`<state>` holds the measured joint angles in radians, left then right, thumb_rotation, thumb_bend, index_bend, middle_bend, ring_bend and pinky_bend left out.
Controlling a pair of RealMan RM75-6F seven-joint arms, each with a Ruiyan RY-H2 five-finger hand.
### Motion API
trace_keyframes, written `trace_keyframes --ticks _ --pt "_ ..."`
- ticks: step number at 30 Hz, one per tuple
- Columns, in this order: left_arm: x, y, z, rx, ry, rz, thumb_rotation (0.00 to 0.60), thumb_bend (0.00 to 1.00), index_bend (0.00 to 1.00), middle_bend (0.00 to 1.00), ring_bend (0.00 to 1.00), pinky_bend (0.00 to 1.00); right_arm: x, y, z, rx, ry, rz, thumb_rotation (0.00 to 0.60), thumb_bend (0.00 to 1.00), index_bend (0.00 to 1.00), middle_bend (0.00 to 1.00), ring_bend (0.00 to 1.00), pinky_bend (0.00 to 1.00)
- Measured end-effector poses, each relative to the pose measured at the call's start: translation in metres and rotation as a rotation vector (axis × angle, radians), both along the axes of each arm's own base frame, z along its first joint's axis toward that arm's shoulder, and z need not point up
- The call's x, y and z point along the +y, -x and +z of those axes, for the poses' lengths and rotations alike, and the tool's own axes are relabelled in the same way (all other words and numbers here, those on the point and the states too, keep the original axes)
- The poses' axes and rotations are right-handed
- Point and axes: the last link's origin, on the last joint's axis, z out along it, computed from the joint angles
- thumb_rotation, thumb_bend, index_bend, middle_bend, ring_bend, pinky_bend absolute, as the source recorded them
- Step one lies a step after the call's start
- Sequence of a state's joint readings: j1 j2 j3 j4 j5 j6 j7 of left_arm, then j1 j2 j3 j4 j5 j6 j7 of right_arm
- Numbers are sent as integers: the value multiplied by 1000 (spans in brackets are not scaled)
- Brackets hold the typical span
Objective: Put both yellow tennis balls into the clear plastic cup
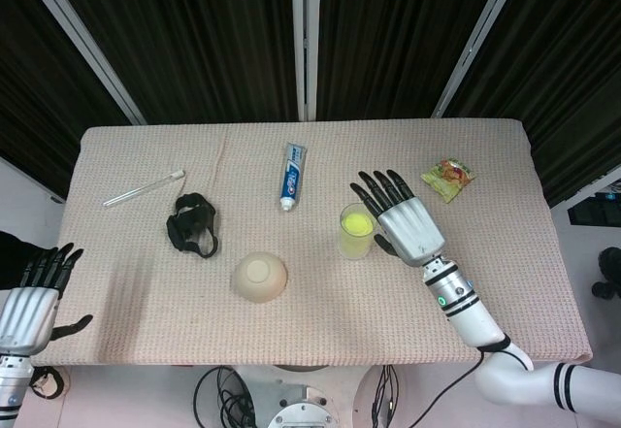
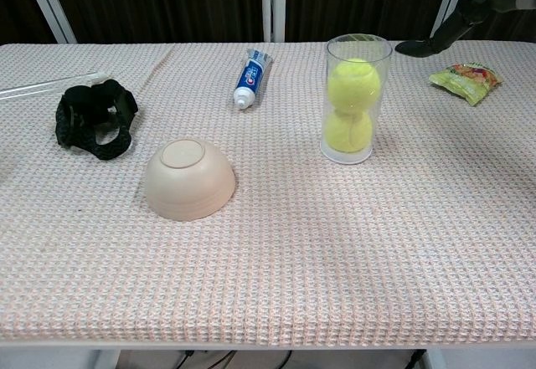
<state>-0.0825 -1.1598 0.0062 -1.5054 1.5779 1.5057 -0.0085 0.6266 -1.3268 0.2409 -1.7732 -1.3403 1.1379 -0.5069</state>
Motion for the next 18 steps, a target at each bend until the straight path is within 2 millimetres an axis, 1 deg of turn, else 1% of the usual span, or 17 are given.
trace_keyframes --ticks 2,5,7,8,9,11,12,14,16,17,18 --pt "-1 0 1 -3 -4 -2 600 55 62 11 0 0 5 6 7 -11 20 0 600 176 0 0 0 64" --pt "-1 -1 2 -4 -7 -6 600 55 62 11 0 0 17 22 20 -23 68 -4 600 176 0 0 0 34" --pt "-1 -2 2 -4 -8 -9 600 55 62 10 0 0 28 43 30 -21 111 -26 600 176 0 0 0 12" --pt "-1 -3 2 -5 -11 -11 600 55 62 10 0 0 34 54 34 -17 130 -46 600 176 0 0 0 3" --pt "-1 -3 2 -6 -13 -14 600 55 62 10 0 0 43 73 40 -8 155 -80 600 176 0 0 0 0" --pt "0 -5 3 -10 -19 -24 600 55 62 10 0 0 58 103 48 10 184 -144 600 176 0 0 0 0" --pt "0 -6 2 -10 -20 -26 600 55 61 10 0 0 68 122 53 27 199 -185 600 176 0 0 0 0" --pt "1 -6 2 -9 -25 -32 600 55 59 9 0 0 83 149 58 57 212 -245 600 176 0 0 0 0" --pt "3 -5 2 -6 -32 -38 600 55 56 5 0 0 107 180 66 86 234 -314 600 176 0 0 0 0" --pt "3 -5 2 -4 -34 -41 600 55 56 3 0 0 113 186 68 90 241 -331 600 176 0 0 0 0" --pt "4 -4 2 -2 -34 -42 600 55 56 3 0 0 126 198 73 93 256 -364 600 176 0 0 0 0"
